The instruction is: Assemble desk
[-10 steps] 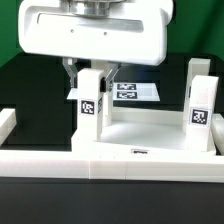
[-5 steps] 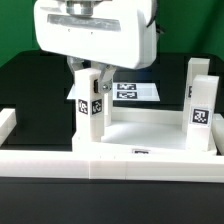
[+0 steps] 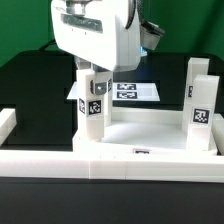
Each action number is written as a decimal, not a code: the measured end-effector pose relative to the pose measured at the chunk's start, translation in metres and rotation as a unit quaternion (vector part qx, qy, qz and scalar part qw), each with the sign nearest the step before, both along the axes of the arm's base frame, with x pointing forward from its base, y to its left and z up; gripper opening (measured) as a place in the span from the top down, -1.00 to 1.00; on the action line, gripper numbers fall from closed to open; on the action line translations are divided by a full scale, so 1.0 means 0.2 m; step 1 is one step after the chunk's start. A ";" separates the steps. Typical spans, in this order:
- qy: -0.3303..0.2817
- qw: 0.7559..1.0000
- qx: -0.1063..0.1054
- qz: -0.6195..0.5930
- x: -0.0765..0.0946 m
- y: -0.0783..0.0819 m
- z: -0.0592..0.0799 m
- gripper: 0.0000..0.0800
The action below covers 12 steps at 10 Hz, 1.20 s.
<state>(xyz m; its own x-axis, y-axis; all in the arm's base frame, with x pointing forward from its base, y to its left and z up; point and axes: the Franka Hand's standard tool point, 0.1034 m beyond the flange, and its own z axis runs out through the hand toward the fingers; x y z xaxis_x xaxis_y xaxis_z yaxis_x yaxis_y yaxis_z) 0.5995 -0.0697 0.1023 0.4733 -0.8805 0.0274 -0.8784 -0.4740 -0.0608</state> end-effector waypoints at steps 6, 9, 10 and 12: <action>0.000 0.982 -0.015 0.190 0.01 0.02 0.00 -0.62; 0.002 0.946 -0.027 0.322 0.01 0.01 -0.01 -0.62; 0.002 0.934 -0.029 0.356 0.01 0.01 -0.01 -0.62; 0.002 0.911 -0.033 0.412 0.01 0.01 -0.01 -0.62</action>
Offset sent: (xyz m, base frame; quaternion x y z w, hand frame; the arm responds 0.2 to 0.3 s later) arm 0.0037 0.0058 0.0054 -0.0019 0.0032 -0.1706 0.9853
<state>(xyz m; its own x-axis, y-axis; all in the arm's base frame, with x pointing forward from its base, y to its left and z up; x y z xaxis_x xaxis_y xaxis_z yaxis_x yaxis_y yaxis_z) 0.6006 -0.0675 0.1012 0.9727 -0.2235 0.0632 -0.2236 -0.9747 -0.0059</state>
